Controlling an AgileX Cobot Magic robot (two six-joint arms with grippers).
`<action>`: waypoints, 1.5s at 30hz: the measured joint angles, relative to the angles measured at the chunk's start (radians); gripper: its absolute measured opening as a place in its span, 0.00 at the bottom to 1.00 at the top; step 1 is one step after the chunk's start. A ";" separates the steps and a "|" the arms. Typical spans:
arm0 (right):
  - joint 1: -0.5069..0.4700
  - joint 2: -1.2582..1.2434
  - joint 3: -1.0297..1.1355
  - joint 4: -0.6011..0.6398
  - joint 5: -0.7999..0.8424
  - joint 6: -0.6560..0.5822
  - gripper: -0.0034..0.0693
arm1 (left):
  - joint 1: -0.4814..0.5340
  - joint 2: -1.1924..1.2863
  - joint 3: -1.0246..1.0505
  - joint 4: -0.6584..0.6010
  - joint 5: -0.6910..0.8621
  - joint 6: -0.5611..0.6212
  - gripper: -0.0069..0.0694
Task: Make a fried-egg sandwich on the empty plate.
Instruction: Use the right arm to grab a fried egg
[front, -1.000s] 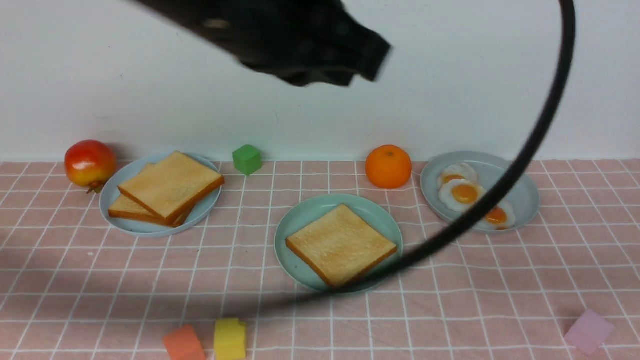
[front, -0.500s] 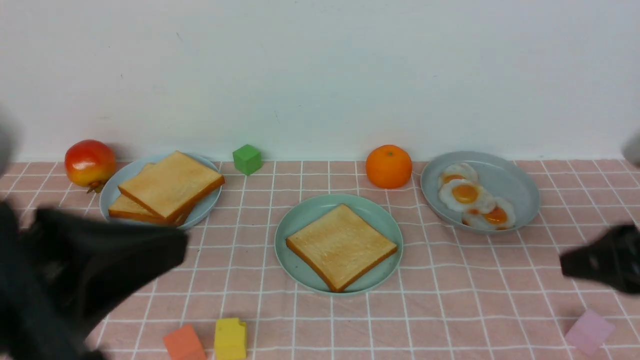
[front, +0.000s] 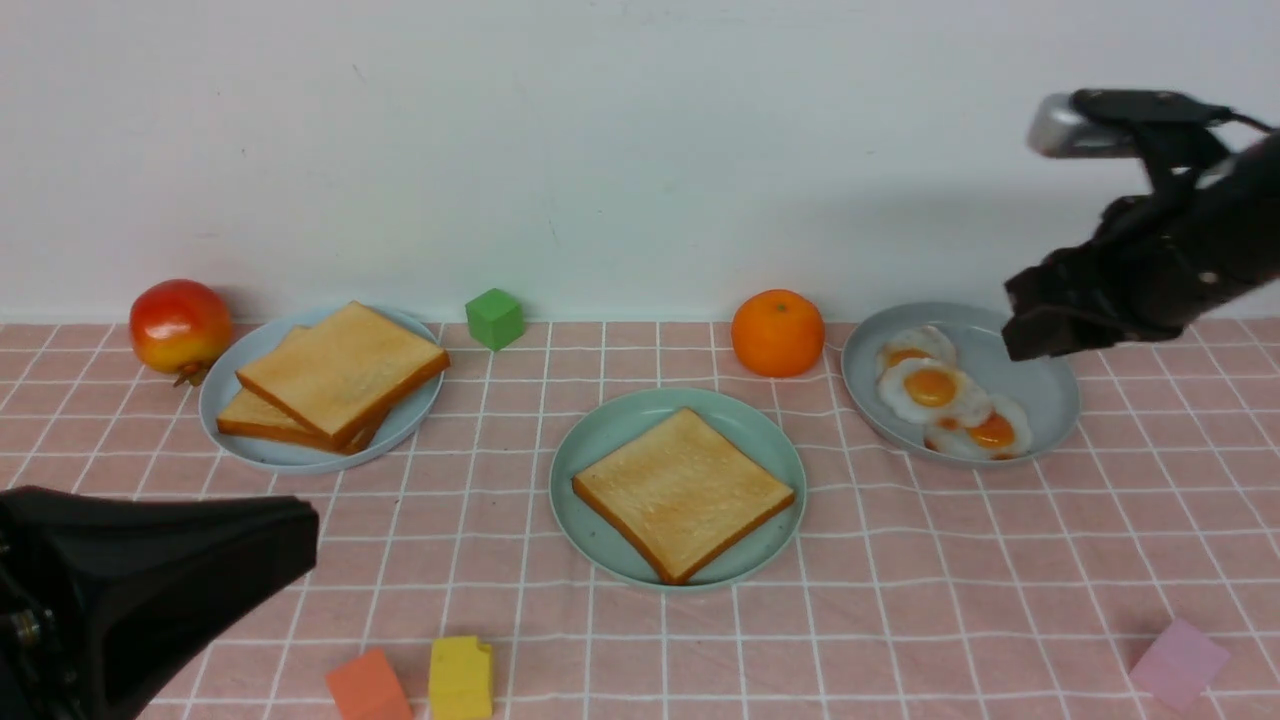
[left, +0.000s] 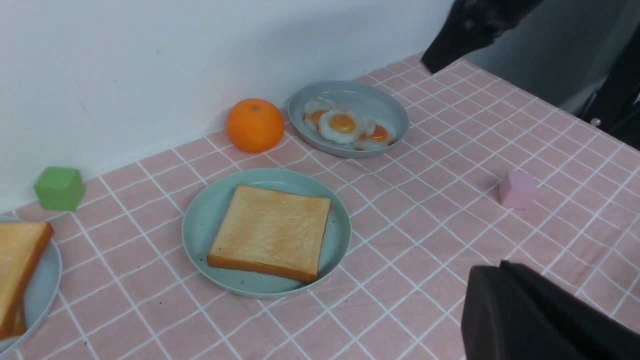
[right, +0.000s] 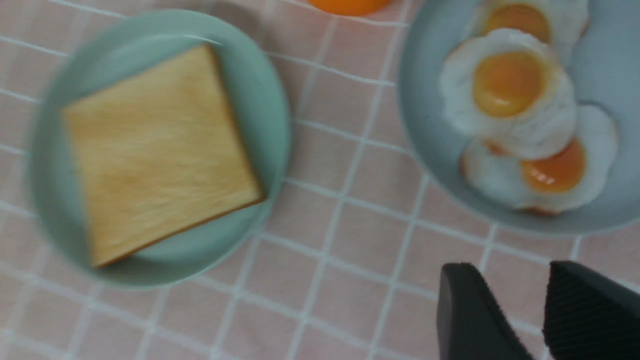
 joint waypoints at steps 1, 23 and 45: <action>0.000 0.034 -0.027 -0.020 0.000 0.012 0.42 | 0.000 0.000 0.000 0.000 -0.001 0.000 0.07; 0.000 0.574 -0.565 -0.162 0.126 0.072 0.69 | 0.000 0.000 0.000 -0.003 -0.005 -0.004 0.07; 0.000 0.618 -0.616 -0.165 0.121 0.113 0.48 | 0.000 0.000 0.000 -0.038 -0.005 -0.005 0.07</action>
